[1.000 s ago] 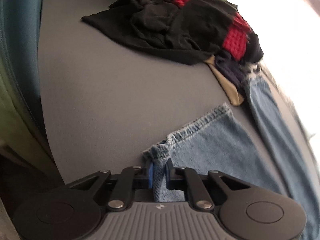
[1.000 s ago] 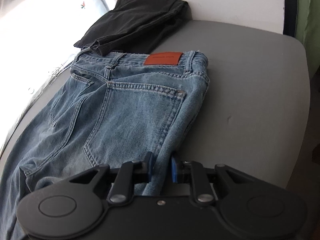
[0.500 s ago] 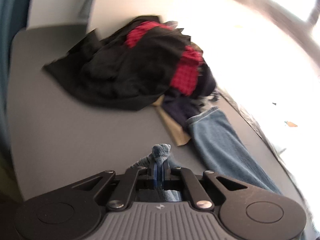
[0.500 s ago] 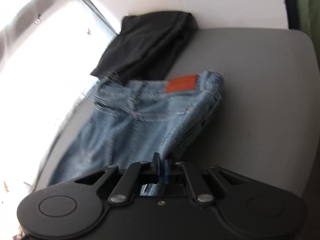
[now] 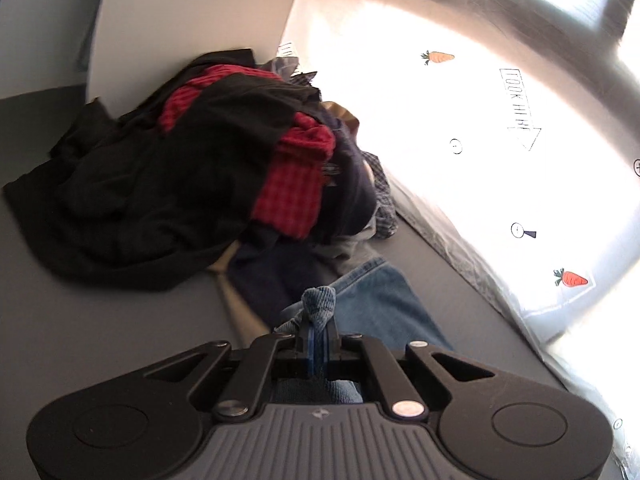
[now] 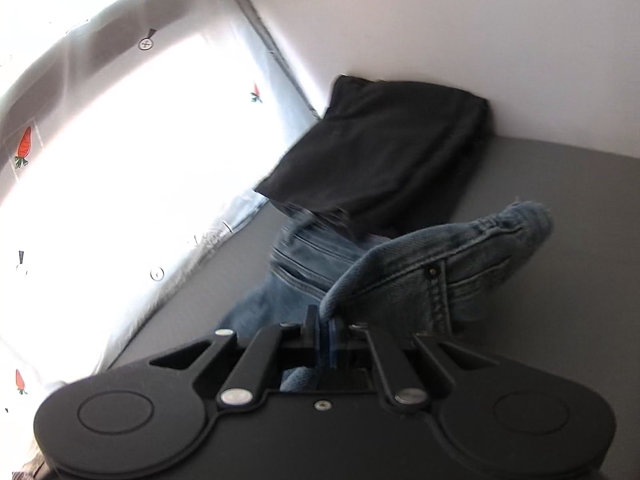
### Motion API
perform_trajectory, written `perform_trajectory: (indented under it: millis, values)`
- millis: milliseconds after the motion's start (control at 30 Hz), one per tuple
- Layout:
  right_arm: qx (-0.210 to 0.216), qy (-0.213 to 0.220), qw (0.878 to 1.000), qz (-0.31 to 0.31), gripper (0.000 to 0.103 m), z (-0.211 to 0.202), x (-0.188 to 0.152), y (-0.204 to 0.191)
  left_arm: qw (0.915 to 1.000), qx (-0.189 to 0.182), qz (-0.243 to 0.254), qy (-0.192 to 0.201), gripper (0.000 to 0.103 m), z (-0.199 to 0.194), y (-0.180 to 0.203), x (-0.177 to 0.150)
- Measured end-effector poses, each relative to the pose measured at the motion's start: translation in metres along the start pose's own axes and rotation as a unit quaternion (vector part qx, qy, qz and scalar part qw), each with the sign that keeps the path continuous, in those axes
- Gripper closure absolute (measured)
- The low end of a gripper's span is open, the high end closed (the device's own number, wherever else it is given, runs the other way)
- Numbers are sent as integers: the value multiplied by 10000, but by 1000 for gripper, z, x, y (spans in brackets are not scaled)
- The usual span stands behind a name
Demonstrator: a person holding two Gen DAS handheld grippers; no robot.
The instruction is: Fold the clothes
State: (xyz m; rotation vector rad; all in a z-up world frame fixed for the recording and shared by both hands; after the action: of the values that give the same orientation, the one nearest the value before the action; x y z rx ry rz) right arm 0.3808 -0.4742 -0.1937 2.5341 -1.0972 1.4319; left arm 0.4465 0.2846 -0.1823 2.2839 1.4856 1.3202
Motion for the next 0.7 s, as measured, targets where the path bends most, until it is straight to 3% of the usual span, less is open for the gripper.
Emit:
perform_trajectory:
  millis: [167, 333, 400, 433, 467, 500, 533, 567, 667, 700]
  values:
    - [13, -2, 9998, -196, 99, 53, 29, -50, 10000, -66, 73, -10, 100, 55, 54, 16]
    - [-86, -29, 9991, -419, 98, 128, 53, -99, 9992, -204, 351, -8, 98, 135, 109, 24]
    - [-303, -226, 9981, -481, 94, 162, 50, -109, 9983, -3, 586, -57, 88, 172, 125, 14]
    - [-411, -325, 9973, -511, 93, 178, 49, -115, 9969, 180, 761, -125, 76, 192, 130, 7]
    - [-578, -458, 9948, -704, 82, 189, 43, -119, 9935, 486, 994, -274, 69, 211, 132, -1]
    - [-745, -591, 9914, -897, 66, 200, 37, -123, 9884, 829, 1189, -456, 54, 226, 130, -8]
    - [-912, -724, 9872, -1090, 61, 211, 31, -128, 9841, 1053, 1302, -597, 52, 236, 128, -14]
    - [-884, -709, 9853, -1280, 53, 211, 27, -134, 9832, 1085, 1330, -617, 51, 238, 126, -17]
    - [-818, -621, 9762, -1910, 23, 201, 13, -152, 9843, 1005, 1355, -518, 25, 225, 120, -18]
    - [-843, -597, 9715, -2132, 19, 195, 6, -156, 9839, 1001, 1401, -485, 21, 219, 117, -18]
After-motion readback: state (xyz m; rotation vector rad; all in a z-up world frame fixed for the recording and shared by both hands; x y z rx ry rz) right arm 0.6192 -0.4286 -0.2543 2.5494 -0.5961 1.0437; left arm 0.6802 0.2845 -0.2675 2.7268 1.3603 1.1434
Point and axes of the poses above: each gripper's, at about its wrist camera, not at the fingertips, and z roughly the way its jaws point, y to its right, x to its top, the point moved 8 cm from there along z, roughly the way its jaws point, and after that the axes turned 12 degrees about -z, right-handed, at the moved point
